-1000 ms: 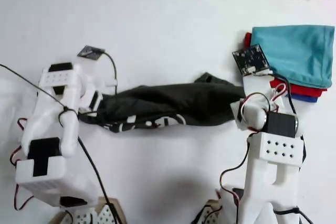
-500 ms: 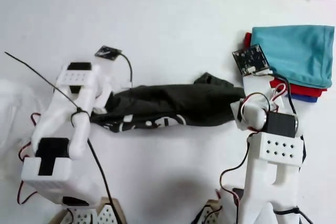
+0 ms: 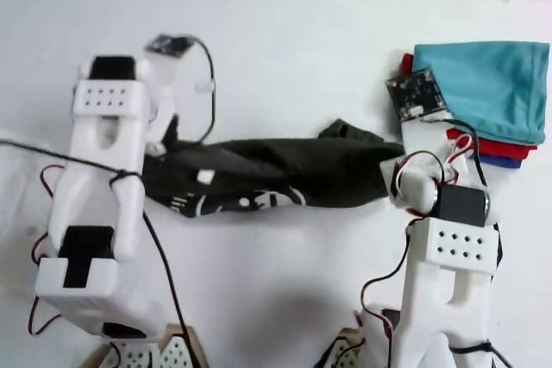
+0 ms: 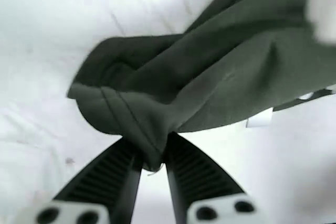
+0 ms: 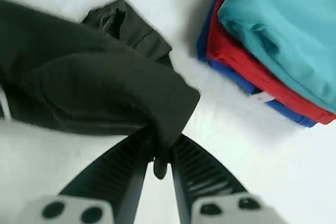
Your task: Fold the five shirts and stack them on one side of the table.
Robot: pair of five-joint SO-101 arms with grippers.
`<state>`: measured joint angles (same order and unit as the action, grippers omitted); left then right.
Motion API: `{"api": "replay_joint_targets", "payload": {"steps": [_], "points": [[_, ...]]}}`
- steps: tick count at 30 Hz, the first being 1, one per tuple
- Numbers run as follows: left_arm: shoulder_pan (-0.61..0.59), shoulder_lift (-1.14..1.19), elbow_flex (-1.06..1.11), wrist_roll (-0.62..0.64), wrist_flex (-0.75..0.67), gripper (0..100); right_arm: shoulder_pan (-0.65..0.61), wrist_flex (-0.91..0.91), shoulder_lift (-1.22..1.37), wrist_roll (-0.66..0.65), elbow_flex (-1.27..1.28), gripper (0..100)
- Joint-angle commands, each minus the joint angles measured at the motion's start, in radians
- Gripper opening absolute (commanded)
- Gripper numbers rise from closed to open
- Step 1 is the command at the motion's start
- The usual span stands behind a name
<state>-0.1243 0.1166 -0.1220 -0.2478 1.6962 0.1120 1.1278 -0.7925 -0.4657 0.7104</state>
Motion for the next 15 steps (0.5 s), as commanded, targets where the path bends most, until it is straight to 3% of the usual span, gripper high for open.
{"api": "replay_joint_targets", "payload": {"steps": [1,7,15], "points": [[0.003,-0.015,-0.213,0.006,0.089,3,-0.01,-0.136,-0.084,0.055,-0.011,2.0],[-0.068,-0.1,-0.321,0.006,0.089,3,-0.053,-0.183,-0.217,0.063,-0.087,2.0],[-0.098,-0.411,-0.32,0.006,0.089,3,-0.047,-0.185,-0.311,0.064,-0.301,2.0]]}}
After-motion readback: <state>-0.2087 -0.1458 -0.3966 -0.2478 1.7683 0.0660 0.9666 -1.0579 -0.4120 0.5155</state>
